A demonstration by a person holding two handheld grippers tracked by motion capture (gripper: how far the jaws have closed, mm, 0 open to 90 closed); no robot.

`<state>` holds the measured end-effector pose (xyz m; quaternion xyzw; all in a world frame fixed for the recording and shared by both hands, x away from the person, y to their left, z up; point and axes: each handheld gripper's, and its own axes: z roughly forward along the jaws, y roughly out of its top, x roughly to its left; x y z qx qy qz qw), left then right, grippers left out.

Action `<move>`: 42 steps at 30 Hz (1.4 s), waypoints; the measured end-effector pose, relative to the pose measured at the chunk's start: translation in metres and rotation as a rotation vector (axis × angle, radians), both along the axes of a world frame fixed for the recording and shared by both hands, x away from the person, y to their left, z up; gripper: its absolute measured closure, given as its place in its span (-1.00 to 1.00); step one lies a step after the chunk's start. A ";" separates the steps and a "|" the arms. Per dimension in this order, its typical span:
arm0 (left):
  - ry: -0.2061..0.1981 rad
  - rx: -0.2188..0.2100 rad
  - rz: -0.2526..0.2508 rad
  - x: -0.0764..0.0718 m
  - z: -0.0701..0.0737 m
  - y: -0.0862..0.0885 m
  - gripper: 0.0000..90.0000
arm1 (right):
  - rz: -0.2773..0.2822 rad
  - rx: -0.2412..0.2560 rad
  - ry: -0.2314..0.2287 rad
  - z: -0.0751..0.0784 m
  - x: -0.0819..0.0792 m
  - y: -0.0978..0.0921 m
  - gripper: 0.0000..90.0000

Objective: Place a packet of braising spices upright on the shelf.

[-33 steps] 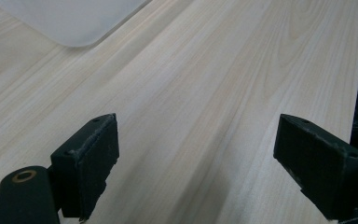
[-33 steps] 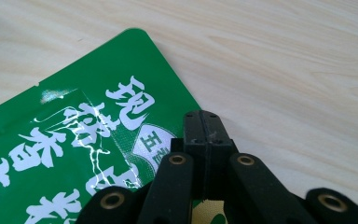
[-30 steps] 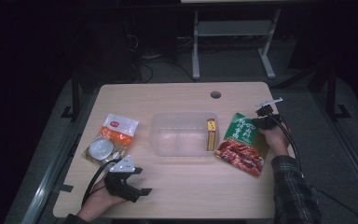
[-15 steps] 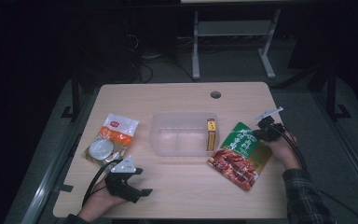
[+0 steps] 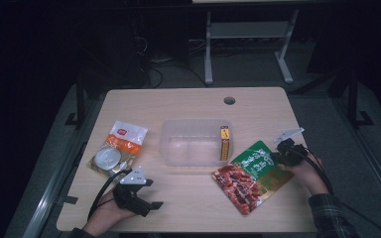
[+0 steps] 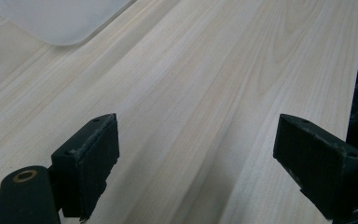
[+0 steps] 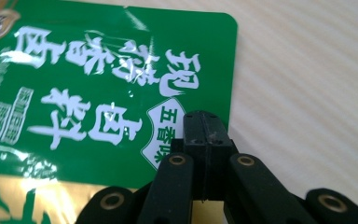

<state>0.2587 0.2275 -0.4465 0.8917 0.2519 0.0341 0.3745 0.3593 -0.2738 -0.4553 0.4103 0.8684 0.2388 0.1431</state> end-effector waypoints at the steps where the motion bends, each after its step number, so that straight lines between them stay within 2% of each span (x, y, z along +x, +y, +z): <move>1: -0.002 0.001 -0.001 0.000 0.000 0.000 -0.69 | 0.012 0.002 0.005 0.000 -0.003 0.001 1.00; 4: -0.008 0.003 0.000 0.000 0.000 0.000 -0.69 | 0.030 0.000 0.010 0.001 -0.012 0.004 1.00; 10: -0.006 -0.003 0.011 0.000 0.000 0.000 -0.69 | 0.064 0.038 0.043 0.001 -0.029 0.012 1.00; 20: -0.012 0.005 -0.001 0.000 0.003 -0.002 -0.71 | 0.154 0.042 0.058 0.002 -0.052 0.033 1.00; 34: -0.016 0.006 -0.035 -0.002 0.005 -0.012 -0.70 | 0.298 0.043 0.075 0.003 -0.069 0.076 1.00; 38: -0.015 -0.009 -0.056 -0.003 0.008 -0.018 -0.69 | 0.336 0.041 0.077 0.004 -0.071 0.088 1.00; 40: -0.024 -0.004 -0.071 -0.003 0.009 -0.022 -0.67 | 0.357 0.037 0.065 0.003 -0.072 0.094 1.00; 42: -0.033 -0.002 -0.085 -0.002 0.010 -0.025 -0.67 | 0.374 0.044 0.072 0.003 -0.074 0.100 1.00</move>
